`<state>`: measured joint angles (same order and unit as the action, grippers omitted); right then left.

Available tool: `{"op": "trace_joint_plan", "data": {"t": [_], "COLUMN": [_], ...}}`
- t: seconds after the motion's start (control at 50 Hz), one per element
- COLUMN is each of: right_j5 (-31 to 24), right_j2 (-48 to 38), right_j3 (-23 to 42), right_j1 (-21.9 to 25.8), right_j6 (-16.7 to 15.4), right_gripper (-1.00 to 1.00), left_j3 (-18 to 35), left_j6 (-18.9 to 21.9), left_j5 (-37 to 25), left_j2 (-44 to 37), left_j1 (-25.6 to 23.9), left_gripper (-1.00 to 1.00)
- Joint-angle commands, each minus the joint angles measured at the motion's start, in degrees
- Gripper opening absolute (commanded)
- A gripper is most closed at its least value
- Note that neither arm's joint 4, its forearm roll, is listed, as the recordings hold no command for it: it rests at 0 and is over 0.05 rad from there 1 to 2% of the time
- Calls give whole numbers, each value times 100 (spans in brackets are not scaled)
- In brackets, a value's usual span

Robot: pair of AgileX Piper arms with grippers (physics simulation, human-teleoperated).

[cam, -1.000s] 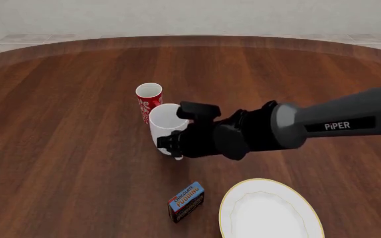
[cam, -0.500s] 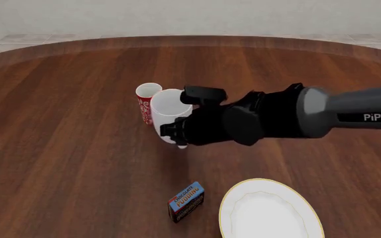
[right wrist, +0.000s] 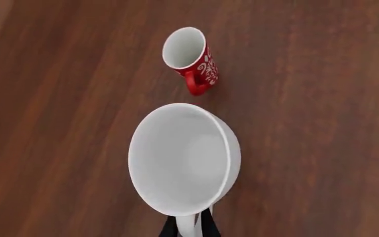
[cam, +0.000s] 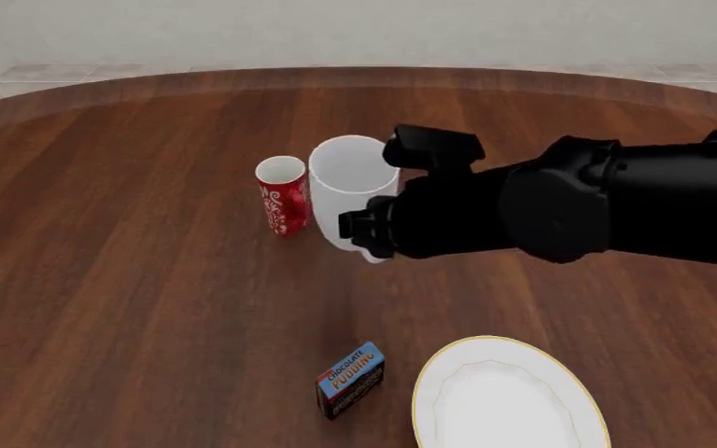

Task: Put the white mug on the plate.

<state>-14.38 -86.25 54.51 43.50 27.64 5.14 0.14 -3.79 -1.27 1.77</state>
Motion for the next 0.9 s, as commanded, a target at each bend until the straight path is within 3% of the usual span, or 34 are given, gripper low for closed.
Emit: {"op": "trace_joint_plan", "data": {"t": [0.02,0.9], "right_j5": [-329,-1324], "right_j2": [845,3304], "right_j3": [-309,-1488], "right_j1": [-74,-146], "right_j6": [-12,233], "right_gripper": [-100,-100], "left_j3": [-62,-61], "left_j6": [3,2], "left_j5": [42,8], "left_j2": [22,54], "left_j1": [2,3], "left_gripper": [100,100]}}
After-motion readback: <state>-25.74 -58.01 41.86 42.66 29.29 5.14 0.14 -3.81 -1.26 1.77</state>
